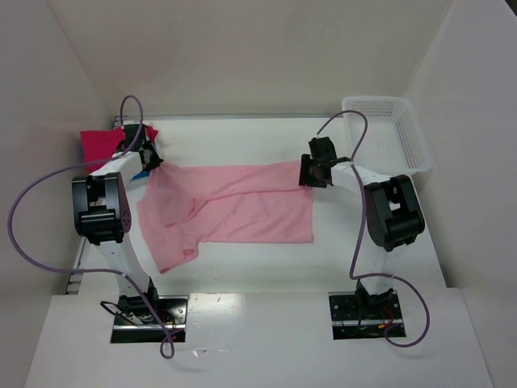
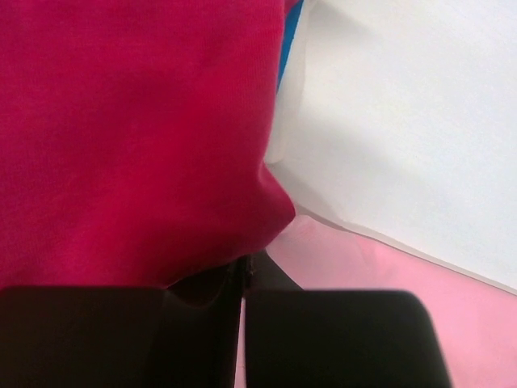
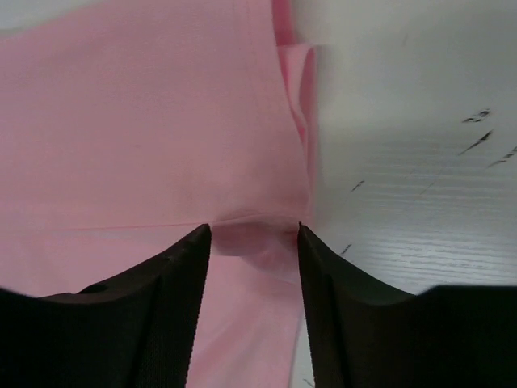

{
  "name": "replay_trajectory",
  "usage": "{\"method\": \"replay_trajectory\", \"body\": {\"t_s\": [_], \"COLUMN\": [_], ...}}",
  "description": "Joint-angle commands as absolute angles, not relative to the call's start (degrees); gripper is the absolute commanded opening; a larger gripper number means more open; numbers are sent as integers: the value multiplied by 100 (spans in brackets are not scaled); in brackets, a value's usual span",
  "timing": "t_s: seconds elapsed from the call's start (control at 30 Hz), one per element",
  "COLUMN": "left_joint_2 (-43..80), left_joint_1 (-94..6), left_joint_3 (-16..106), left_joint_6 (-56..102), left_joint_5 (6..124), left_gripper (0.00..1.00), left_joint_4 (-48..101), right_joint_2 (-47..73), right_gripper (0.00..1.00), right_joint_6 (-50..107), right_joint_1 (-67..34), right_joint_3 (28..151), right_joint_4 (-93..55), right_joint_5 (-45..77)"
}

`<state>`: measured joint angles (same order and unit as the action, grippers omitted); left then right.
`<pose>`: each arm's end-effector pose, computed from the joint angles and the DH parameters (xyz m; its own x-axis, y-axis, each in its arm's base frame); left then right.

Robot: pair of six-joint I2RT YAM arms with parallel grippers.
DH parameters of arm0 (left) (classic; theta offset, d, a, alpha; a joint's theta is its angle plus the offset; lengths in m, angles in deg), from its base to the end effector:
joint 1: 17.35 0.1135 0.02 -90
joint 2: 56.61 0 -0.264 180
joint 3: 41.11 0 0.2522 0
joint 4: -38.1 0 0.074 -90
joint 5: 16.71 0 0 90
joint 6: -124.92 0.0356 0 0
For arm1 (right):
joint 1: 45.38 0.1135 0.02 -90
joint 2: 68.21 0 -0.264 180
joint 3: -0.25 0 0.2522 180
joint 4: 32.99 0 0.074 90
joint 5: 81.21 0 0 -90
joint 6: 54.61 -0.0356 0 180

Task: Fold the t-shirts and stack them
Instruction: Fold the flattened tshirt in 1/3 of the way

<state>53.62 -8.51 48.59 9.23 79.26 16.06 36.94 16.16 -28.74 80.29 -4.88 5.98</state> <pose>0.4224 0.0694 0.1988 -0.5033 -0.5146 -0.6942 -0.4957 0.8299 -0.2558 0.3674 0.1080 0.1736 -0.8095 0.1014 -0.5783 0.0093 0.9871 0.1601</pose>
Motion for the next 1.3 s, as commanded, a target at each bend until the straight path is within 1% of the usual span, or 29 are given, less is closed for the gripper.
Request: {"method": "replay_trajectory", "body": {"t_s": [0.0,0.1,0.13,0.2,0.23,0.27,0.37,0.43,0.7,0.83,1.0,1.03,1.1,1.13,1.2,1.27], "left_joint_2": [5497,5501,5501,5501,5501,5501,5501,5504,5553,5596,5711,5720,5790,5791,5791,5791], "left_joint_1": [-812,-812,-812,-812,-812,-812,-804,-760,-654,-654,-601,-601,-601,-601,-601,-601], "left_joint_3": [5123,5123,5123,5175,5175,5175,5175,5178,5281,5381,5643,5710,5756,5799,5802,5852], "left_joint_6": [1001,1005,1005,1005,1005,1005,1005,1005,1005,1005,1005,1039,1076,1132,1172,1172], "left_joint_5": [7786,7733,7733,7733,7733,7733,7733,7730,7443,7117,6714,6621,6554,6512,6511,6511], "left_gripper": [0,1,1,1,1,1,1,1,1,1,4,5,6,8,13,17], "left_joint_4": [1836,1836,1836,1836,1836,1807,1783,1783,1783,1740,1628,1576,1485,1471,1432,1432], "right_joint_2": [3550,3550,3550,3550,3586,3603,3592,3463,2703,2512,2504,2602,2741,2760,2873,2874], "right_gripper": [60,59,50,37,26,19,6,0,0,0,0,3,12,18,38,46], "right_joint_6": [1500,1500,1500,1500,1500,1471,1439,1394,1225,1166,1166,1166,1166,1181,1227,1276], "right_joint_1": [-2763,-2763,-2763,-2763,-2763,-2763,-2763,-2711,-2658,-2658,-2658,-2658,-2658,-2658,-2658,-2658], "right_joint_3": [8002,8002,8002,8002,8002,8002,7994,7890,7351,7208,7114,7149,7258,7320,7470,7628], "right_joint_4": [-552,-500,-499,-499,-499,-466,-350,-297,-60,-51,-51,-51,-51,-51,-51,-51], "right_joint_5": [426,422,422,472,484,513,589,589,651,694,633,593,556,519,454,325]}}
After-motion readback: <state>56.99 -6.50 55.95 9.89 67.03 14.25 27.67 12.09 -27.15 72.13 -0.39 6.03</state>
